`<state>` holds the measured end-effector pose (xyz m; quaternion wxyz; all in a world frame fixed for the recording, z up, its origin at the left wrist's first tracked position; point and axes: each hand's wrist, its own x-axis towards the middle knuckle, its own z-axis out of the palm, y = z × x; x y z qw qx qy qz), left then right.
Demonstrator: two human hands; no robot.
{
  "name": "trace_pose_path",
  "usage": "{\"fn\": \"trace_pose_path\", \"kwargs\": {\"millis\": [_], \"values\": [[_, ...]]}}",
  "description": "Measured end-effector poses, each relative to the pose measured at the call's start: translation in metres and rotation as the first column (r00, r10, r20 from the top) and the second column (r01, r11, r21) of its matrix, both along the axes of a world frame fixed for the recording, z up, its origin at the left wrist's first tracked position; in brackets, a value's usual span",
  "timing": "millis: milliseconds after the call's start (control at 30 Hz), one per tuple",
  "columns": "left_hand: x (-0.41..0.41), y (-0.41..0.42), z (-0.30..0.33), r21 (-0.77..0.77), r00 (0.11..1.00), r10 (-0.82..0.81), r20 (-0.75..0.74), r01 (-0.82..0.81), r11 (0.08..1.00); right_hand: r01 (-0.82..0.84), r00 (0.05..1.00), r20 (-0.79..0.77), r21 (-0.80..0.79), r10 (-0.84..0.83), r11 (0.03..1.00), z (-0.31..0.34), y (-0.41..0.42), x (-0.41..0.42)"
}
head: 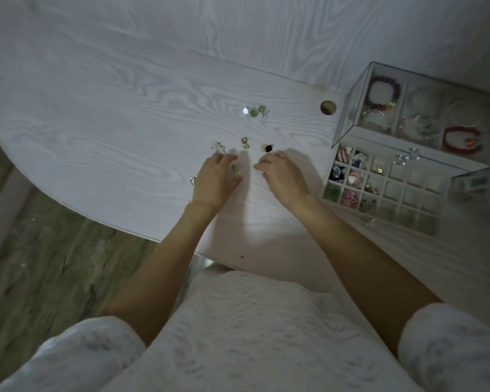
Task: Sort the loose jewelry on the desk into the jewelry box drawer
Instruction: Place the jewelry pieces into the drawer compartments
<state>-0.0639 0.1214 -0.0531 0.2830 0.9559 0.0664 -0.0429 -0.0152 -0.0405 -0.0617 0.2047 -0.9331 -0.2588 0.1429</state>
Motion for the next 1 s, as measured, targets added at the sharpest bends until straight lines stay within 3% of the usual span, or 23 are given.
{"fn": "trace_pose_path", "kwargs": {"millis": [267, 467, 1000], "values": [[0.015, 0.0, 0.003, 0.015, 0.996, -0.028, -0.084, 0.029, 0.999, 0.061, 0.998, 0.023, -0.018, -0.06, 0.998, -0.002, 0.0, -0.003], [0.017, -0.001, 0.005, -0.009, 0.995, -0.064, -0.077, 0.064, 0.998, 0.308, 0.943, -0.163, 0.109, -0.288, 0.945, -0.002, -0.001, 0.001], [0.013, 0.004, 0.008, -0.048, 0.997, -0.074, -0.017, 0.073, 0.996, 0.315, 0.943, -0.157, 0.139, -0.293, 0.939, 0.007, -0.002, -0.007]]}}
